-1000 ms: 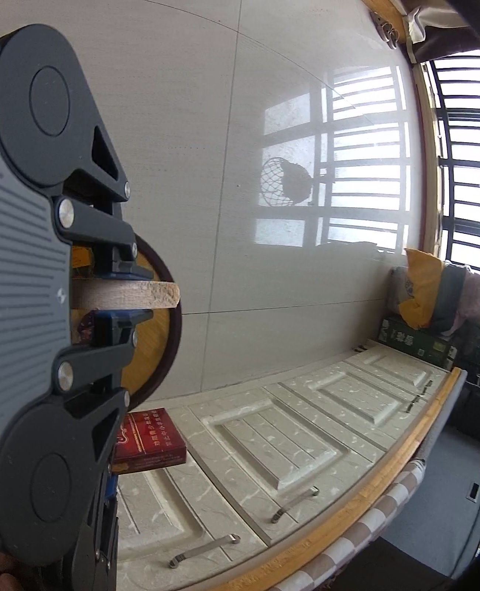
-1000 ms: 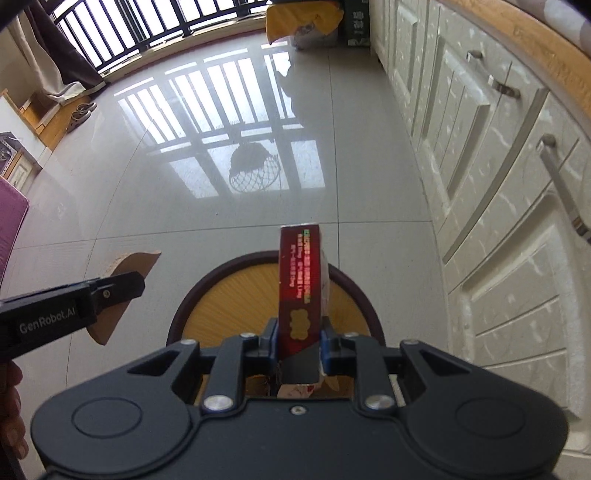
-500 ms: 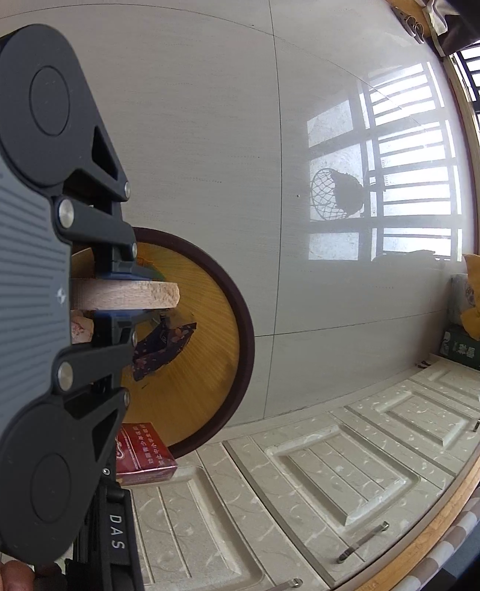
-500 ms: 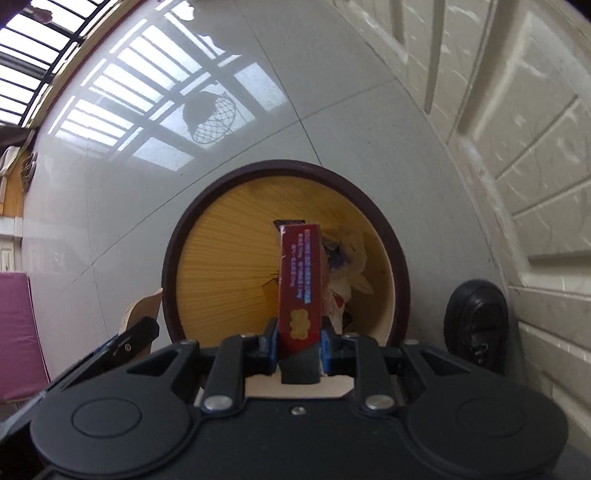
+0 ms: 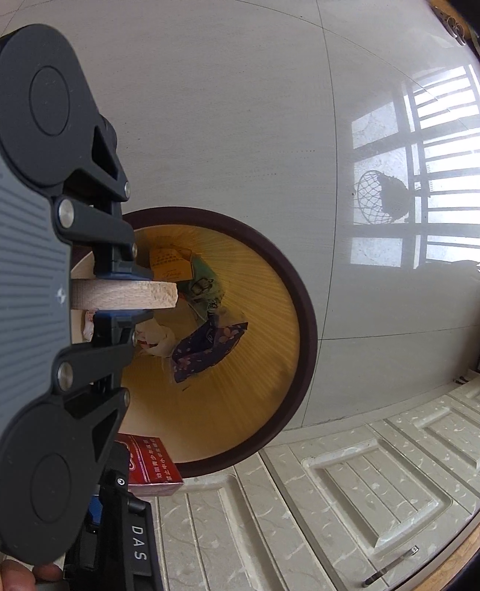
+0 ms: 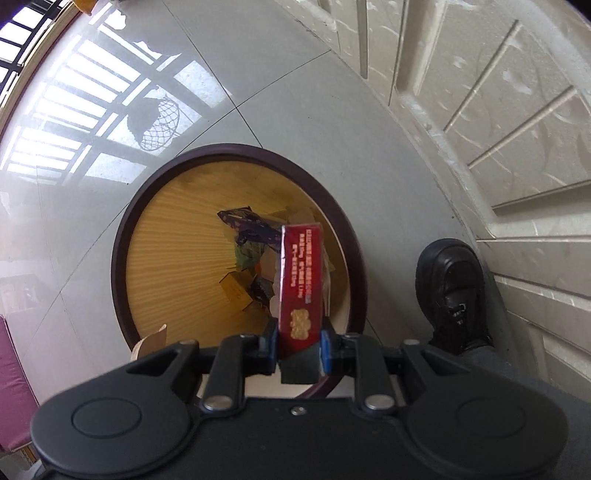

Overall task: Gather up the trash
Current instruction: 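Open both tools to drop the red box and cardboard strip into the wastebasket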

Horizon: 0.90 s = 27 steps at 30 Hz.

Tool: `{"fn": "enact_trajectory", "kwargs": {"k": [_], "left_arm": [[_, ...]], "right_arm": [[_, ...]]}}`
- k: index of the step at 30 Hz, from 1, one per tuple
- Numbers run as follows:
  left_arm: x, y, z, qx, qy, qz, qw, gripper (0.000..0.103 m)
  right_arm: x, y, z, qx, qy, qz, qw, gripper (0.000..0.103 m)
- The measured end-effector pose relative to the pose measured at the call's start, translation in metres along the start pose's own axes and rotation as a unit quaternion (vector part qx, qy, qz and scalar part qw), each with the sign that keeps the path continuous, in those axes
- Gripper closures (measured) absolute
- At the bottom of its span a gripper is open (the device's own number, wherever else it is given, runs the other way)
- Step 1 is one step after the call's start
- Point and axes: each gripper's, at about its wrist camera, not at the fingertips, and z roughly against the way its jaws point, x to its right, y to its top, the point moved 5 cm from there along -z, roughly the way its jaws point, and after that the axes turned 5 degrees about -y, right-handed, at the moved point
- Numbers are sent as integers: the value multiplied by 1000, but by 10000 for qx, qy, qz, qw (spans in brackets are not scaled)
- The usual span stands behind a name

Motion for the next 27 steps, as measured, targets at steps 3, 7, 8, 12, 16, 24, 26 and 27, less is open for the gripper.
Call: {"fn": "enact_trajectory", "kwargs": {"k": [3,7,8,12,16,24,26,27], "left_arm": [[2,-1,-4,-82,-59,107,9999,87],[5,-4,-8,-142,-15,82,9999,87],[5,-4,-9,-161,-12,90,9998,87],[6,-4,-9,-184,23,54,9998,87],[6,-6,-11,-226,47,19,9997,87],[5,-9,-7,-221,101,-25,9997,86],[5,-10,-4,-210,106,-32,9997,86],[6,-11,-4,-205,106,-32,9997,86]], "right_arm": [[1,0,-2,-15,-106,-49,9999,78],[2,-1,-6,-109,-205,-53,9997,76],[2,-1,-7,-119,-244,-46,9996,75],[1,-1,-8,-122,-287,33,9995,73],[0,0,-6,-43,-387,213,9990,72],[-13,-4,4,180,-396,935,9947,70],[-15,-6,7,230,-383,1087,9931,70],[-16,-7,8,250,-363,1154,9923,70]]}}
